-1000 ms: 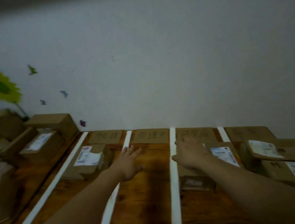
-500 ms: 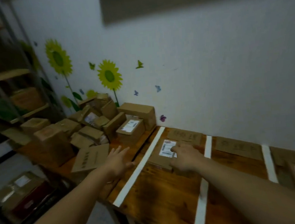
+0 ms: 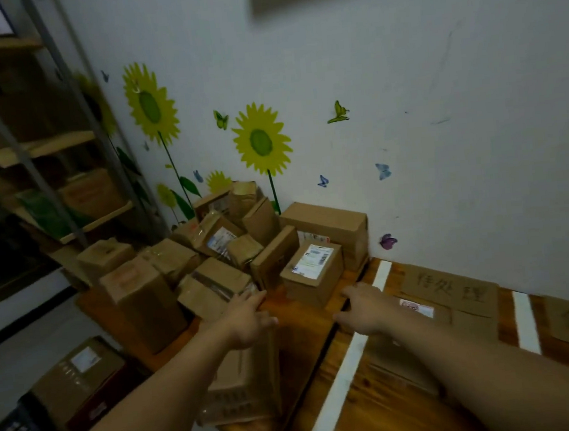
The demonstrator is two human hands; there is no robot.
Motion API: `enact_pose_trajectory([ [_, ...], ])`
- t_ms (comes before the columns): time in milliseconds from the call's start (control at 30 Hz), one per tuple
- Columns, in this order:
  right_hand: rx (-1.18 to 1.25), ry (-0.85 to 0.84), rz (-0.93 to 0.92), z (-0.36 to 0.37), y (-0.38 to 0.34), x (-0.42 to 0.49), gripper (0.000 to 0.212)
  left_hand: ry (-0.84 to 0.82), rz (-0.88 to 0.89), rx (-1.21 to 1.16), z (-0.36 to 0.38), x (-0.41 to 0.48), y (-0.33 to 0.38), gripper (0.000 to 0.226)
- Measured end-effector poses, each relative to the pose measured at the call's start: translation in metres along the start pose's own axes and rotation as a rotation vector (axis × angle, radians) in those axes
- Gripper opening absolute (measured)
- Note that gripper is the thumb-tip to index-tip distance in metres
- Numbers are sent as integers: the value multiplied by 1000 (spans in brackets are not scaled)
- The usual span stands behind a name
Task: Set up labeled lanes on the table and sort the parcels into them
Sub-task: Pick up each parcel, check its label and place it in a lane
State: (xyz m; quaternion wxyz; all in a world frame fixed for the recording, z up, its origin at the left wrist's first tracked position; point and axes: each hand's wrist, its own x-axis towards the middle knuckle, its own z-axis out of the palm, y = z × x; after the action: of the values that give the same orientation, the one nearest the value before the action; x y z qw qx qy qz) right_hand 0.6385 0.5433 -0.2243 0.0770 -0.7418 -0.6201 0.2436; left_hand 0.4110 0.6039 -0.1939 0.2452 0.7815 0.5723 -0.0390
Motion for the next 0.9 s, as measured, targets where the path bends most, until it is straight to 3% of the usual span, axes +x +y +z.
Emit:
enact_pose_trajectory([
  [200, 257, -11, 102, 13, 1, 68, 64, -79, 38, -47, -18, 74, -6, 70],
  [300, 455, 24, 156, 19, -5, 94, 53, -99, 49, -180, -22, 115, -3, 58],
  [433, 733, 56, 245, 33, -18, 126, 38, -153, 97, -173, -25, 171, -3, 52],
  [667, 1057, 177, 440, 49, -45, 177, 71, -387, 60, -417, -10, 252, -20, 55],
  [733, 1090, 217, 522, 56, -48, 185, 71, -476, 7, -555, -7, 263, -23, 51],
  [833, 1053, 286, 610, 60, -53, 185, 55, -535, 24, -604, -8, 263, -25, 37],
  [900, 1004, 323, 623, 58, -57, 178, 49, -558, 65, -646, -13, 257, -26, 44],
])
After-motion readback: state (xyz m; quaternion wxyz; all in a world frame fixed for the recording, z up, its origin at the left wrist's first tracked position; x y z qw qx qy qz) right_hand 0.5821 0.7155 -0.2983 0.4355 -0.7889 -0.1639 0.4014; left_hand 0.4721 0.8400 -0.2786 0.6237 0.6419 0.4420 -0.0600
